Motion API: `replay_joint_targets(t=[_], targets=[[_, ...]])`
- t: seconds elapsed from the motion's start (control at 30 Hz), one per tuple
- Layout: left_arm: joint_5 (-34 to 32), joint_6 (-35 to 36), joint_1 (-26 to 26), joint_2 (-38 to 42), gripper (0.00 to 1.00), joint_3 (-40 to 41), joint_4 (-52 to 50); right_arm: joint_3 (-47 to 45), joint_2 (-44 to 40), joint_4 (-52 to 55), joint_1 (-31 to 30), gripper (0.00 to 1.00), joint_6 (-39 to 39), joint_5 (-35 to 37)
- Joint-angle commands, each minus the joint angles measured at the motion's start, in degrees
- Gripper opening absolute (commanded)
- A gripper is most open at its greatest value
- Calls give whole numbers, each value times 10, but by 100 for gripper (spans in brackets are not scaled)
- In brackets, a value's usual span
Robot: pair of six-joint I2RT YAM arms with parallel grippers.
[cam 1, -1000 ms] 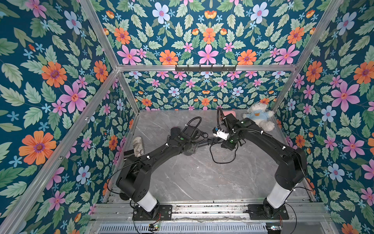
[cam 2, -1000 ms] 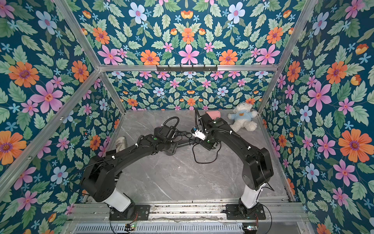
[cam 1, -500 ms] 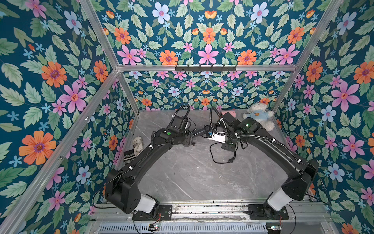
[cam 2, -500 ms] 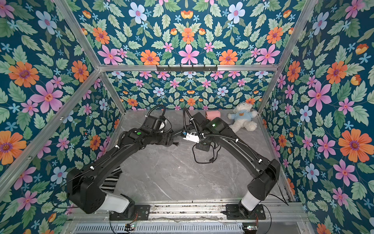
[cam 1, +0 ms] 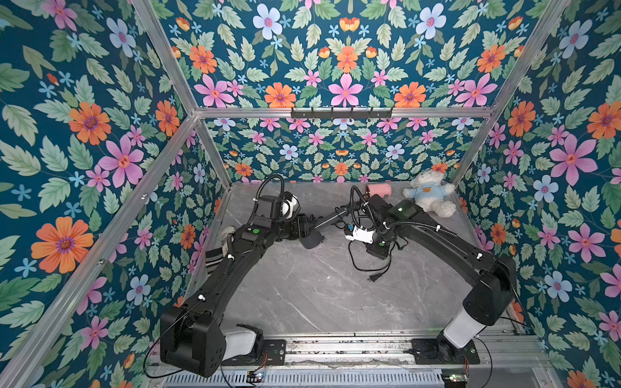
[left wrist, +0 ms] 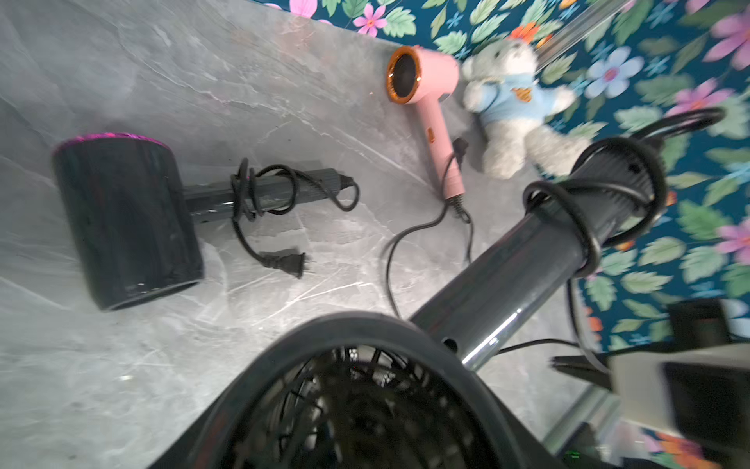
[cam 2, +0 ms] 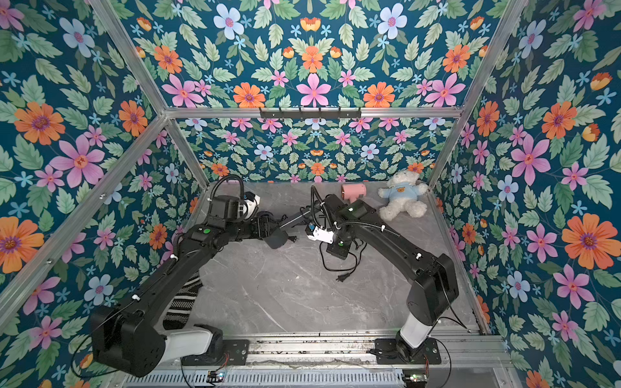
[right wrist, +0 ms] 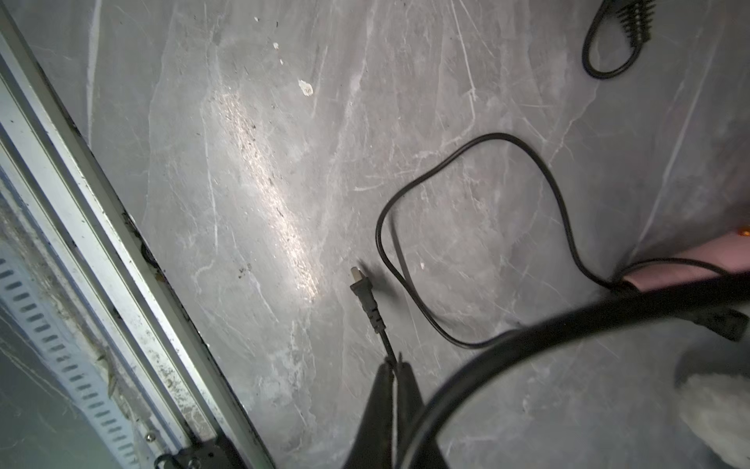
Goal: Wrap the cord around the hair dryer
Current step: Wrap the power cord around the hair dryer.
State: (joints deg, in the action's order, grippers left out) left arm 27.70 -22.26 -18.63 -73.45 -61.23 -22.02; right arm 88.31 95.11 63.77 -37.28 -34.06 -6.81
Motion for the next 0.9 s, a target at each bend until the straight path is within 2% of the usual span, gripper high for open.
replay_joint_targets(t=[0.0, 0.1, 0.2, 0.4, 0.47, 0.63, 0.87], targets=[[70, -79, 12, 3, 0, 27, 132, -30, -19, -65, 0, 0, 10, -65], [61, -121, 11, -16, 0, 46, 174, -43, -12, -87, -5, 0, 16, -87], [18, -131, 10, -31, 0, 52, 176, -38, -6, -91, -13, 0, 16, -90], [-229, -47, -28, -52, 0, 6, 37, 16, 13, -63, -18, 0, 11, -84], [-286, -22, -45, -68, 0, -11, -4, 44, 18, -47, -19, 0, 5, -87], [-370, 30, -82, -107, 0, -40, -68, 137, 52, 10, -18, 0, -22, -43], [-414, 116, -95, -106, 0, -40, -127, 281, 122, 118, 1, 0, -69, 48]])
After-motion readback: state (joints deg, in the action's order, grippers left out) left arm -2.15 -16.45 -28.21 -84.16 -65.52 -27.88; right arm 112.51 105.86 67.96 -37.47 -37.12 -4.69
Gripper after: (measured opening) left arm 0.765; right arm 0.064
